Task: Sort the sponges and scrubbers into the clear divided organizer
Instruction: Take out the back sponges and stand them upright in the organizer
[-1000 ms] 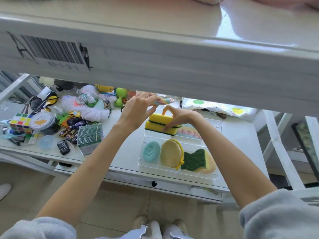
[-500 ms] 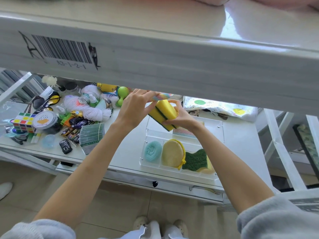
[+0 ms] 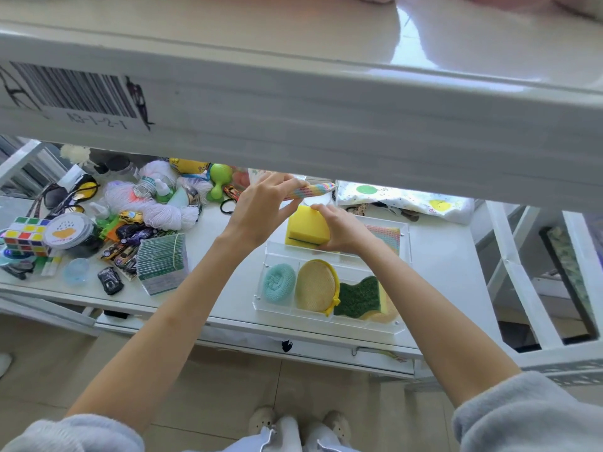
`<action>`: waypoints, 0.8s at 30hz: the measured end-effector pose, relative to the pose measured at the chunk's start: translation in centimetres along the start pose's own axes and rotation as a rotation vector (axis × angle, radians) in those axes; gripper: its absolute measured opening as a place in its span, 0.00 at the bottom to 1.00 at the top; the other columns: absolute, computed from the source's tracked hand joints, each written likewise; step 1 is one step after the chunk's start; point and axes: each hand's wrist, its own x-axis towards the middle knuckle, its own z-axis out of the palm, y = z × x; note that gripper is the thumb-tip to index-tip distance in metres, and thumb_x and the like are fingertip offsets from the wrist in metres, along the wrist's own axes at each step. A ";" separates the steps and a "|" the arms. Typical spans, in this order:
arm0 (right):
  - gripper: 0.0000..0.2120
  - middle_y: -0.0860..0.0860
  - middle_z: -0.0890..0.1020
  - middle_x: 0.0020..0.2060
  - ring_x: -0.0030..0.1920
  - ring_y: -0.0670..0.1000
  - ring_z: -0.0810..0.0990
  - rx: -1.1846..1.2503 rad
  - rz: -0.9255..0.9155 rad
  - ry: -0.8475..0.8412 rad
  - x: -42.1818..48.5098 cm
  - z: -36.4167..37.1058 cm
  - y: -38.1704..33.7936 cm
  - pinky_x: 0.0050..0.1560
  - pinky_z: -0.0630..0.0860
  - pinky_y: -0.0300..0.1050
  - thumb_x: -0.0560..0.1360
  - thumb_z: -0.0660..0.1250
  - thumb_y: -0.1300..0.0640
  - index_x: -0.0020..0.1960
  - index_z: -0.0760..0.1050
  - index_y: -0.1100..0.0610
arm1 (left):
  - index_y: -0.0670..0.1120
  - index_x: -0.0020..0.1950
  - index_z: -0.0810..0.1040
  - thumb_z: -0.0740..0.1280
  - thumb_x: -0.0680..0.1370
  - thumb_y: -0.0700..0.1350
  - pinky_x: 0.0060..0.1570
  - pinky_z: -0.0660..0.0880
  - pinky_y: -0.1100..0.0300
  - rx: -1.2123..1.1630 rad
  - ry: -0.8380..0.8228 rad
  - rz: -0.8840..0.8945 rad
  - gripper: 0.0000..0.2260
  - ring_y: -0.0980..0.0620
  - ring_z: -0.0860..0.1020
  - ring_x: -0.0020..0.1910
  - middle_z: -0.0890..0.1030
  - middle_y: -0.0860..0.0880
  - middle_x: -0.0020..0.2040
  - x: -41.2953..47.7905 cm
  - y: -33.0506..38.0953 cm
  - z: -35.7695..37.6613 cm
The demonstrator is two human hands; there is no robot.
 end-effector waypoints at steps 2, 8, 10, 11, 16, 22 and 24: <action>0.47 0.59 0.69 0.68 0.65 0.63 0.69 -0.017 -0.013 -0.018 0.0 0.3 -0.2 0.65 0.69 0.60 0.65 0.76 0.47 0.75 0.53 0.55 | 0.47 0.60 0.78 0.67 0.76 0.44 0.46 0.76 0.51 -0.007 -0.025 0.016 0.12 0.44 0.78 0.52 0.83 0.46 0.52 0.1 0.5 0.6; 0.42 0.61 0.72 0.62 0.59 0.63 0.72 -0.109 -0.080 0.000 -0.3 0.3 0.4 0.59 0.71 0.58 0.71 0.71 0.47 0.74 0.50 0.54 | 0.46 0.60 0.78 0.67 0.76 0.43 0.46 0.76 0.51 -0.018 -0.053 0.050 0.13 0.44 0.78 0.52 0.83 0.44 0.53 0.0 0.7 1.1; 0.36 0.62 0.75 0.55 0.52 0.63 0.75 -0.112 -0.115 0.026 -0.2 0.2 0.2 0.50 0.72 0.55 0.70 0.72 0.48 0.69 0.56 0.55 | 0.45 0.60 0.78 0.67 0.76 0.43 0.46 0.75 0.52 -0.024 -0.044 0.036 0.12 0.43 0.77 0.52 0.83 0.44 0.53 -0.1 0.6 0.9; 0.32 0.61 0.75 0.54 0.51 0.63 0.75 -0.114 -0.126 0.029 -0.1 0.1 0.1 0.48 0.71 0.54 0.70 0.72 0.49 0.65 0.59 0.55 | 0.45 0.60 0.78 0.67 0.77 0.43 0.45 0.74 0.53 -0.022 -0.041 0.029 0.12 0.44 0.78 0.52 0.83 0.44 0.53 -0.1 0.5 0.9; 0.23 0.57 0.73 0.58 0.54 0.60 0.73 -0.057 -0.146 0.024 -0.5 0.4 0.1 0.56 0.73 0.55 0.71 0.70 0.44 0.59 0.65 0.52 | 0.47 0.61 0.78 0.66 0.77 0.44 0.44 0.75 0.54 -0.035 -0.054 0.006 0.12 0.45 0.79 0.52 0.83 0.46 0.53 0.0 -0.2 1.0; 0.21 0.53 0.71 0.65 0.66 0.57 0.65 -0.143 -0.188 0.146 -1.1 -0.7 0.4 0.69 0.63 0.55 0.73 0.64 0.39 0.59 0.74 0.50 | 0.45 0.61 0.78 0.67 0.77 0.43 0.43 0.72 0.55 -0.038 -0.031 0.021 0.13 0.44 0.77 0.52 0.82 0.44 0.52 -0.1 0.6 1.0; 0.20 0.54 0.72 0.62 0.63 0.57 0.67 -0.162 -0.172 0.166 -1.6 -0.5 0.1 0.67 0.65 0.54 0.74 0.63 0.40 0.60 0.74 0.51 | 0.45 0.60 0.78 0.67 0.77 0.44 0.44 0.74 0.53 -0.045 -0.023 0.048 0.13 0.44 0.78 0.52 0.83 0.44 0.52 0.1 1.2 1.2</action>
